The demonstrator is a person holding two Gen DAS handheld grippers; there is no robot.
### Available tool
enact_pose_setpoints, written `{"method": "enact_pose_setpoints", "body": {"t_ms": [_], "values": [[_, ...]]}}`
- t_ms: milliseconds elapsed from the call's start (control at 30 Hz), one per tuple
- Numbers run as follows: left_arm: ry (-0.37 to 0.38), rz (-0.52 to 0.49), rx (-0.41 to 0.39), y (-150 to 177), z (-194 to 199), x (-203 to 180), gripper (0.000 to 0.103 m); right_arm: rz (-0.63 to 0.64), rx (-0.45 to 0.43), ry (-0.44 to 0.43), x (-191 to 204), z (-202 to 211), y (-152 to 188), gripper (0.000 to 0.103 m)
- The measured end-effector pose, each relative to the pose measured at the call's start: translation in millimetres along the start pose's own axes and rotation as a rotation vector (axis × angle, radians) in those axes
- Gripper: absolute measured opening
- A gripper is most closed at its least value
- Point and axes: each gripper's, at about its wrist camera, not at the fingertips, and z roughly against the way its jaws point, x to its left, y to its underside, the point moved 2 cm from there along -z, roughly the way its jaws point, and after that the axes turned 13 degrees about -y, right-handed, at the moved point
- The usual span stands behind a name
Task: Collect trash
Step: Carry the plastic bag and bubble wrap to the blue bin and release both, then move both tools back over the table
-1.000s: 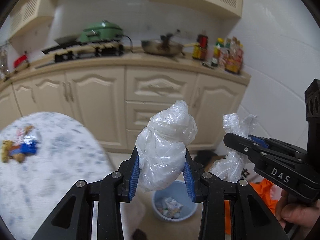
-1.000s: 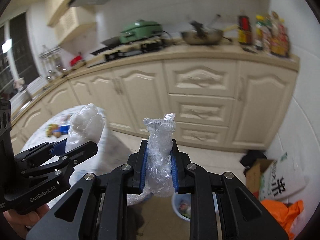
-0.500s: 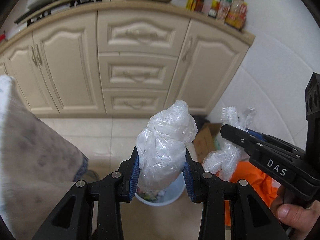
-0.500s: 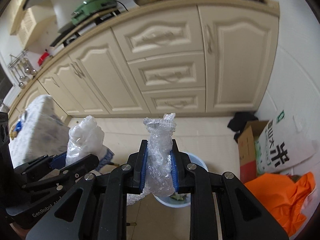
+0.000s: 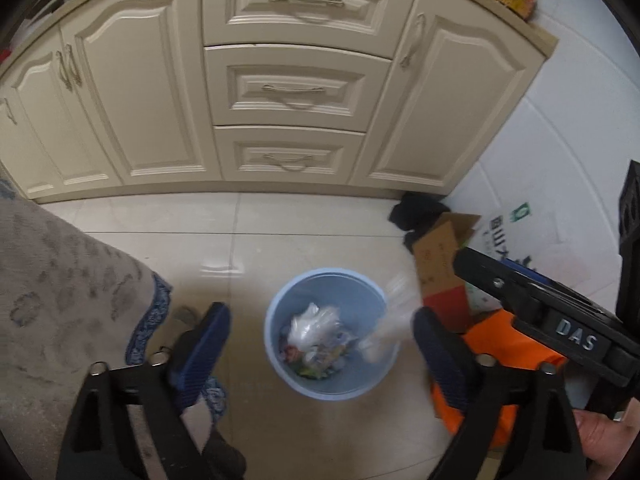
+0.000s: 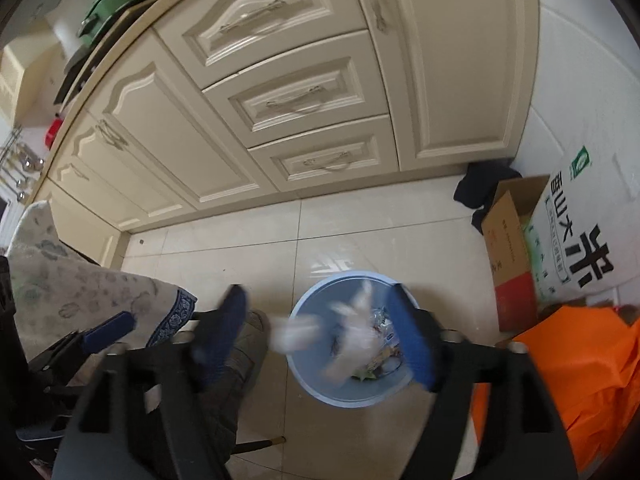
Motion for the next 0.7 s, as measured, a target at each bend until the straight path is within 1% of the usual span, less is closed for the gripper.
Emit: {"method": "enact_pose_setpoints", "body": {"t_ms": [67, 100, 133, 167, 267, 433, 533, 700], "values": [[-0.007, 0.007, -0.003, -0.6, -0.4, -2.8, 0.096, -0.008, -0.007, 0.015, -2.6, 1.1, 1.6, 0.092], [-0.012, 0.009, -0.004, -0.7, 0.0, -5.3, 0.096, -0.013, -0.017, 0.021, -3.2, 3.4, 2.7, 0.102], [-0.018, 0.010, -0.005, 1.0, 2.6, -7.5, 0.096, -0.016, -0.025, 0.027, -3.1, 5.9, 3.3, 0.103], [-0.020, 0.008, -0.010, -0.9, 3.7, -10.6, 0.096, -0.020, -0.035, 0.034, -2.8, 10.0, 4.4, 0.103], [-0.032, 0.005, -0.027, 17.4, 24.8, -9.9, 0.097, -0.028, -0.053, 0.038, 1.3, 21.3, 5.0, 0.103], [-0.016, 0.008, -0.065, 37.6, 64.5, -3.1, 0.097, -0.014, -0.078, 0.037, 15.7, 43.4, 2.8, 0.103], [-0.006, 0.013, -0.102, 46.3, 88.1, 6.2, 0.097, 0.005, -0.099, 0.032, 30.7, 60.8, 1.6, 0.103], [0.017, 0.027, -0.185, 65.1, 146.1, 26.6, 0.098, 0.044, -0.150, 0.024, 61.6, 94.9, 0.5, 0.103]]}}
